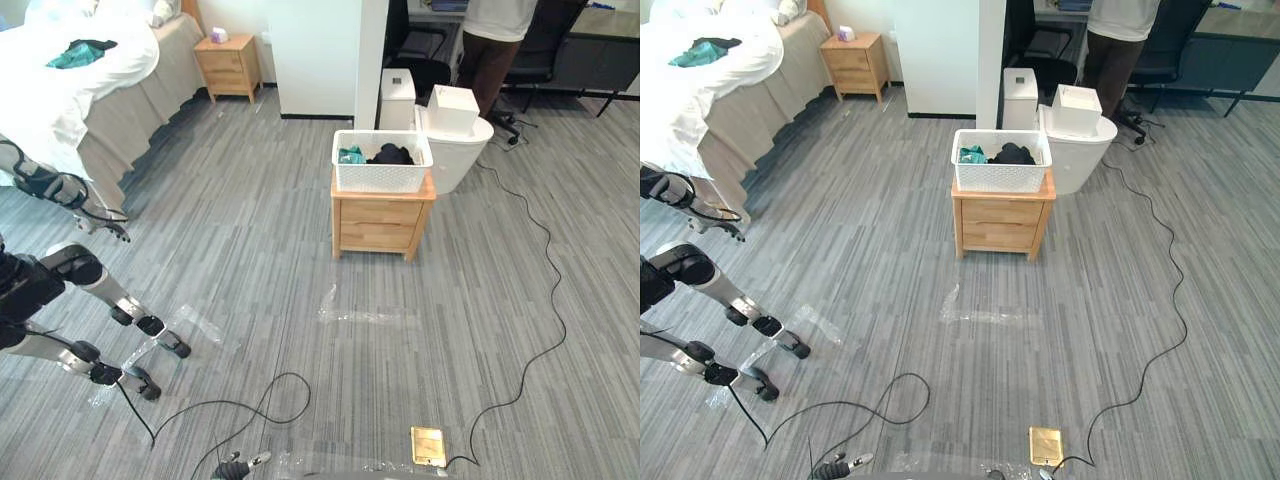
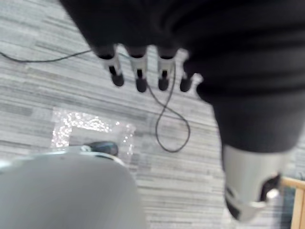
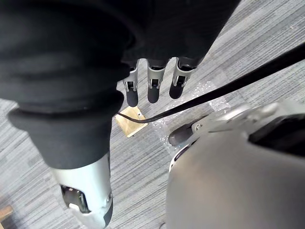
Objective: Pick up the laundry basket with both hands and put the clothes into the washing machine.
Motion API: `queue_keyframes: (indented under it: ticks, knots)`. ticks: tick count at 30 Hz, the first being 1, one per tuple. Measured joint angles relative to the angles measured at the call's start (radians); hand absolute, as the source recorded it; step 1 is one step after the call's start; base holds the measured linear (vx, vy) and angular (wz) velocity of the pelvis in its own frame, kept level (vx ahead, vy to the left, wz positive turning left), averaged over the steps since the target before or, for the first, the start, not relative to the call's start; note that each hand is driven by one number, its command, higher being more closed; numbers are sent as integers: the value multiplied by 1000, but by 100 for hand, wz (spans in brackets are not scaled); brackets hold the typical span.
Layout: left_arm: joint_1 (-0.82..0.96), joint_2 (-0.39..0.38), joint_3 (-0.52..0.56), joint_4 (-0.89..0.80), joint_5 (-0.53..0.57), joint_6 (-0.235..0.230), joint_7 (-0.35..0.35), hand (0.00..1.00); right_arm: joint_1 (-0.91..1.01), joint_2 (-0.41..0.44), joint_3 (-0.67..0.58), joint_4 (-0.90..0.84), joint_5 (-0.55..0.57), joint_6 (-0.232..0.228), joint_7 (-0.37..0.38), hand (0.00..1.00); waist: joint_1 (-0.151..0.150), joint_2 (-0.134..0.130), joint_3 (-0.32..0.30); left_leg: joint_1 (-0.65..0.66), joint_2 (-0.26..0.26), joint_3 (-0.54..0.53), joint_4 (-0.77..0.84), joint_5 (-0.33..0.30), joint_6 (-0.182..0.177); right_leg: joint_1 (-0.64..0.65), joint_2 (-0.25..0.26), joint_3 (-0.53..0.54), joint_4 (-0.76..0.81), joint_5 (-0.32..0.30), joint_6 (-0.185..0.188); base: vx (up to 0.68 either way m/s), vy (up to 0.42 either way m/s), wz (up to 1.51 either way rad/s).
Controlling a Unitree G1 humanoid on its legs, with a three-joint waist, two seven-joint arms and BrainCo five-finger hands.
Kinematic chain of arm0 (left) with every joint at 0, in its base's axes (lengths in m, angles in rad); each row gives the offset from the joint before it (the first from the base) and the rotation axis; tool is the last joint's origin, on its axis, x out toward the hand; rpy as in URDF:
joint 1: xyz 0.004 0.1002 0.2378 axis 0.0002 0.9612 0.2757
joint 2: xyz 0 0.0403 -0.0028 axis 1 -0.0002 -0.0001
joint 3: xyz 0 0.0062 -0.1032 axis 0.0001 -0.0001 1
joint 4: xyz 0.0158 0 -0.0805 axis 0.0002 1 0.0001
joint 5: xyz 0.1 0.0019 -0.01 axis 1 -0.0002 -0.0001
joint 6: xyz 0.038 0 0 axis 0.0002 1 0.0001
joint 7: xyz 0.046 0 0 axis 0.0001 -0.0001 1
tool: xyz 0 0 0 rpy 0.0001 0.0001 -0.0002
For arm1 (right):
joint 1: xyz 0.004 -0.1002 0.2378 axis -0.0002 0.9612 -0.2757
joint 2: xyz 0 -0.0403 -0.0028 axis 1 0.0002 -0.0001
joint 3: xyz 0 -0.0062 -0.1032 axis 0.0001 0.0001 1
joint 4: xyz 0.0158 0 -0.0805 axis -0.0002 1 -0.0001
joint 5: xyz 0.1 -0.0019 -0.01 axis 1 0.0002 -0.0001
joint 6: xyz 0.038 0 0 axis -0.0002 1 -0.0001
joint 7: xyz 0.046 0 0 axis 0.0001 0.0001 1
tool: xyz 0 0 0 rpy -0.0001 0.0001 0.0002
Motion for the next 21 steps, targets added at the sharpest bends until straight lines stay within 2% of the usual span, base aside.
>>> queue_keyframes:
  ticks: [4, 13, 21]
  knots:
    - [-2, -2, 0, 0, 1, -9, 1, 0, -31, 9, 4, -3, 0, -3, 19, 0, 1, 1, 0, 5, 0, 1, -2, -4, -6, 5, -2, -5, 3, -11, 31, 2, -2, 1]
    - [-2, -4, -3, -2, 1, -18, 1, 0, -46, 17, 33, -12, 1, -6, 31, 0, 2, 3, 3, 21, -1, 2, -5, -10, -15, 19, -5, -9, 3, -15, 35, -28, -8, 0]
    - [0, -4, -3, -2, 1, -19, 1, 0, -46, 14, 68, -13, 0, -6, 36, 0, 3, 1, 3, 24, -1, 15, -17, -11, -13, 12, -4, -7, -1, -9, 25, -57, -17, -1]
